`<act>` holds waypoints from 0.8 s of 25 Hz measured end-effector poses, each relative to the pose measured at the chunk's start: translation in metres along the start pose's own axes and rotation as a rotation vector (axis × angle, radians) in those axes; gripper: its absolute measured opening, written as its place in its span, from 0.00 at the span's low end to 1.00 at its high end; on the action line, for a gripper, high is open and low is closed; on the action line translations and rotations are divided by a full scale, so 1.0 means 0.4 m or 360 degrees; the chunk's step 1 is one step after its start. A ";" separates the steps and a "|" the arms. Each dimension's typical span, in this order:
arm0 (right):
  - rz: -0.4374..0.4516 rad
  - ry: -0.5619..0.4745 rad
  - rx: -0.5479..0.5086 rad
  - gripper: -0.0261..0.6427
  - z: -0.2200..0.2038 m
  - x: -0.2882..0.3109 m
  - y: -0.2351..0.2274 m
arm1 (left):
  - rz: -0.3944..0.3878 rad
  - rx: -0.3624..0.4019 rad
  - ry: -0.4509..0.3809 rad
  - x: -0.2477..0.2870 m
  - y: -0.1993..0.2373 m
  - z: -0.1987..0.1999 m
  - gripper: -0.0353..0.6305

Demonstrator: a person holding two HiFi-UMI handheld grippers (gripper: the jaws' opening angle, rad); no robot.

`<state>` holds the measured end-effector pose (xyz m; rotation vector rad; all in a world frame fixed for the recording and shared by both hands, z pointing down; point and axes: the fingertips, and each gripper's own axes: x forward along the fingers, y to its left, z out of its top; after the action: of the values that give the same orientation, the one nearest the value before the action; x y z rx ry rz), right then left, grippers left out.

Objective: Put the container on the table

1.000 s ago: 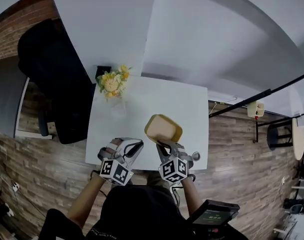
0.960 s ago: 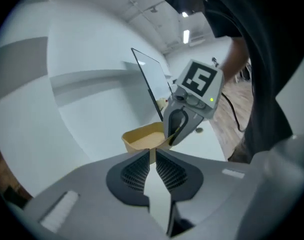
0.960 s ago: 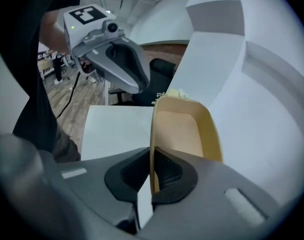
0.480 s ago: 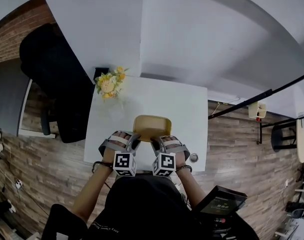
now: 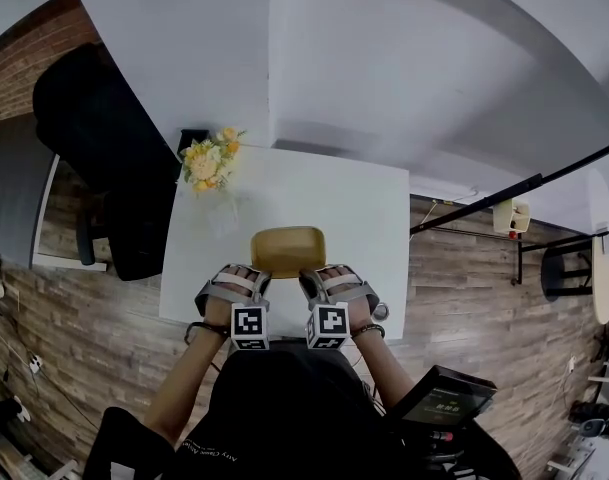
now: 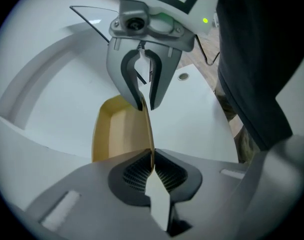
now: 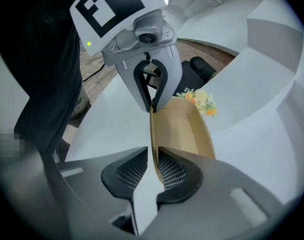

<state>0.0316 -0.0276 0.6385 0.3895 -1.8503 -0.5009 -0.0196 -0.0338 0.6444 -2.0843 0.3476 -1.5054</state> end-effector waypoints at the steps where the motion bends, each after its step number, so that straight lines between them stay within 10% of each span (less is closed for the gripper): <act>1: 0.0017 0.0025 -0.0003 0.15 -0.015 0.000 0.004 | 0.0017 0.0025 0.0007 0.002 0.003 -0.004 0.09; 20: 0.0070 0.0088 0.0214 0.10 -0.046 0.047 0.025 | 0.0026 -0.0215 0.0014 0.051 0.023 -0.052 0.14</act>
<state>0.0429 -0.0313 0.6642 0.4472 -1.8404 -0.3337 -0.0312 -0.0576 0.6603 -2.1733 0.4810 -1.5199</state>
